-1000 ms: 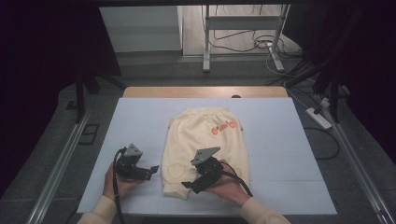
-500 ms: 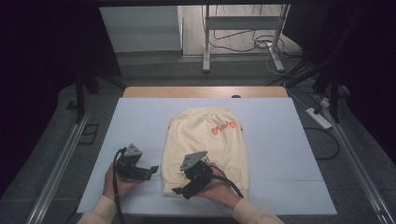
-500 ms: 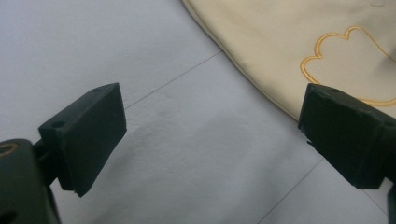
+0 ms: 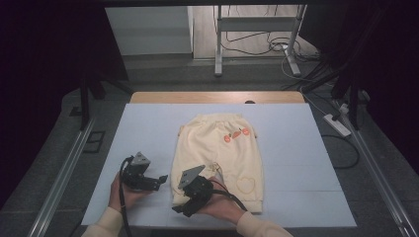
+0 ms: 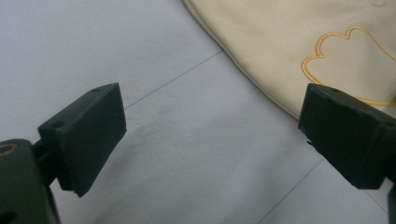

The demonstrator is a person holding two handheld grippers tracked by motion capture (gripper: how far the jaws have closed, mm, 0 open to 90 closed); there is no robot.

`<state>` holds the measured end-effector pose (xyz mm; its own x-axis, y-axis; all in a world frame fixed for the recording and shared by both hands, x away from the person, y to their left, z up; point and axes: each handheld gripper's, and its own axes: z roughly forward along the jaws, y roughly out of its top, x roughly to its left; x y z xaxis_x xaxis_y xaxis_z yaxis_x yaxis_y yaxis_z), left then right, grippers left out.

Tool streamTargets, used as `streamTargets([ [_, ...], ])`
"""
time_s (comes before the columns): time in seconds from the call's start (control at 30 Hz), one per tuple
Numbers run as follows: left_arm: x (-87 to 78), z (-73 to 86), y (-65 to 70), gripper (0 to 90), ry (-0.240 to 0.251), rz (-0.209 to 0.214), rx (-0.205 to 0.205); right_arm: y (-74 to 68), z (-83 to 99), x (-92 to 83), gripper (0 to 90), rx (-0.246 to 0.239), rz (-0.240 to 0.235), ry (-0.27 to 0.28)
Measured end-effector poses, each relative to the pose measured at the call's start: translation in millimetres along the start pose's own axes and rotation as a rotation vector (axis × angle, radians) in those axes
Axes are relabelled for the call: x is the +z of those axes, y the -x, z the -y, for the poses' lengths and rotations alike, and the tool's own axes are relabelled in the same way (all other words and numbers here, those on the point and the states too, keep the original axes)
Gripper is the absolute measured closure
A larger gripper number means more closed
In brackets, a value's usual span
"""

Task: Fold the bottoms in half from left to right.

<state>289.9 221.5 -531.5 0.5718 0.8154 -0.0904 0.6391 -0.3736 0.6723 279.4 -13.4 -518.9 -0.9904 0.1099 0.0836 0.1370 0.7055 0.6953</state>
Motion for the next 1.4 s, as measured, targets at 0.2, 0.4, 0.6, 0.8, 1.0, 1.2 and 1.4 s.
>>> streamTargets([
  [0.2,-0.4,0.4,-0.4,7.3,-0.001,-0.002,-0.002,-3.0,-1.3,11.9,25.1,-0.027,0.008,-0.058],
  [0.4,0.0,0.4,-1.2,7.2,-0.001,-0.002,-0.005,-2.4,0.0,14.1,31.0,-0.03,0.032,-0.068],
  [0.6,-1.4,0.9,-1.4,7.3,0.002,-0.006,-0.006,-5.5,1.3,13.8,42.6,-0.084,0.09,-0.087],
  [0.8,-1.1,1.0,-2.5,7.3,0.001,-0.007,-0.008,-4.9,2.7,10.7,61.0,-0.108,0.138,-0.091],
  [1.0,-1.2,0.3,-2.8,7.3,0.005,-0.007,-0.011,-0.1,2.4,4.0,74.6,-0.086,0.133,-0.096],
  [1.2,0.1,-8.4,-5.3,7.5,0.02,0.01,-0.02,-0.6,2.0,1.7,76.6,-0.089,0.125,-0.08],
  [1.4,0.4,-20.8,-8.2,8.0,0.039,0.032,-0.03,-0.6,1.9,0.8,76.9,-0.089,0.123,-0.078],
])
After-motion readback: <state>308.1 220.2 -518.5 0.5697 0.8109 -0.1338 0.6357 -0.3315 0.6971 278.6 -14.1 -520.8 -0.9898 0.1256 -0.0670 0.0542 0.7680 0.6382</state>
